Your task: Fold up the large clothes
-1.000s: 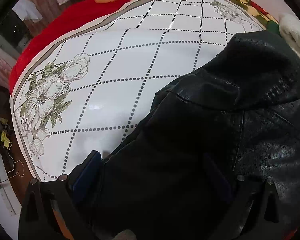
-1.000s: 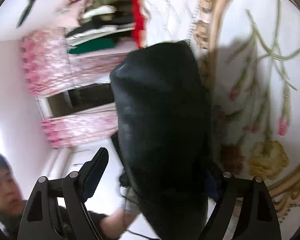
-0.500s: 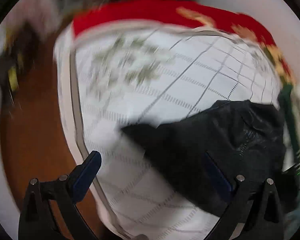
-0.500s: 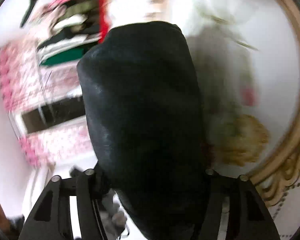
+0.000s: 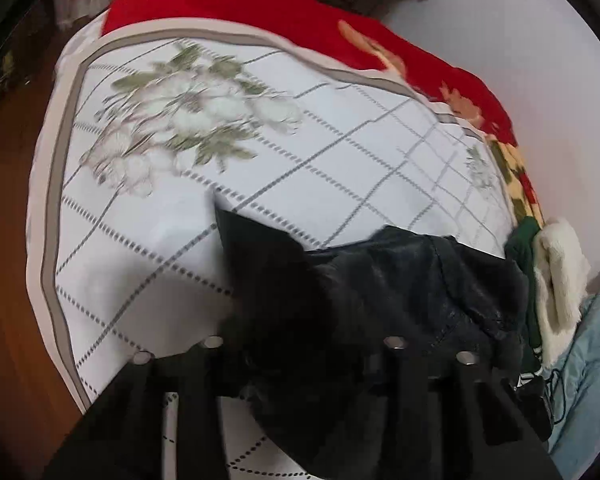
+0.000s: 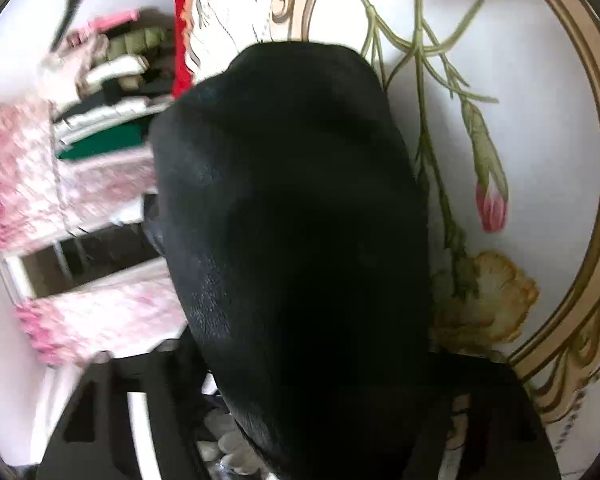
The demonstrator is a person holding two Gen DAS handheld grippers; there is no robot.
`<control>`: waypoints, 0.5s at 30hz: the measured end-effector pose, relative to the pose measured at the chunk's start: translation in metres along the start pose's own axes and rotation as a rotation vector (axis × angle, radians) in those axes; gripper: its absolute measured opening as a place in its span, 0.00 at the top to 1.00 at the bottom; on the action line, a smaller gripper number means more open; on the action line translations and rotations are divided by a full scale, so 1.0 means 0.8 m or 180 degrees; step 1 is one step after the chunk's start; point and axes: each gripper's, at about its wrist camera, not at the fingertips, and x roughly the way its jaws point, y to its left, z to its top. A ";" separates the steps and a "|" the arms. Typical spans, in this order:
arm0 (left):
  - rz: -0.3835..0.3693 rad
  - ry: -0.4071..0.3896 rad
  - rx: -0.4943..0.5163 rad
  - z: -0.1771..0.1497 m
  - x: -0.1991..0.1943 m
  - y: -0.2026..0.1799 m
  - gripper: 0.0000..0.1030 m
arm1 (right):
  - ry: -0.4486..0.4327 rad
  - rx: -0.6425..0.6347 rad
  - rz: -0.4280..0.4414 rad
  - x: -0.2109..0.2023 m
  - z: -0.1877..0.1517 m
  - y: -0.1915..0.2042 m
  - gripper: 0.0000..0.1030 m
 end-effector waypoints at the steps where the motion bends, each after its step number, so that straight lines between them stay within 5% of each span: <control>1: -0.0014 -0.0050 0.0041 0.003 -0.007 -0.003 0.70 | -0.0021 0.0035 0.0152 -0.002 -0.003 0.002 0.46; 15: -0.0430 -0.0270 0.0724 0.093 -0.105 -0.095 0.72 | -0.0284 0.0008 0.1044 -0.022 -0.038 0.078 0.50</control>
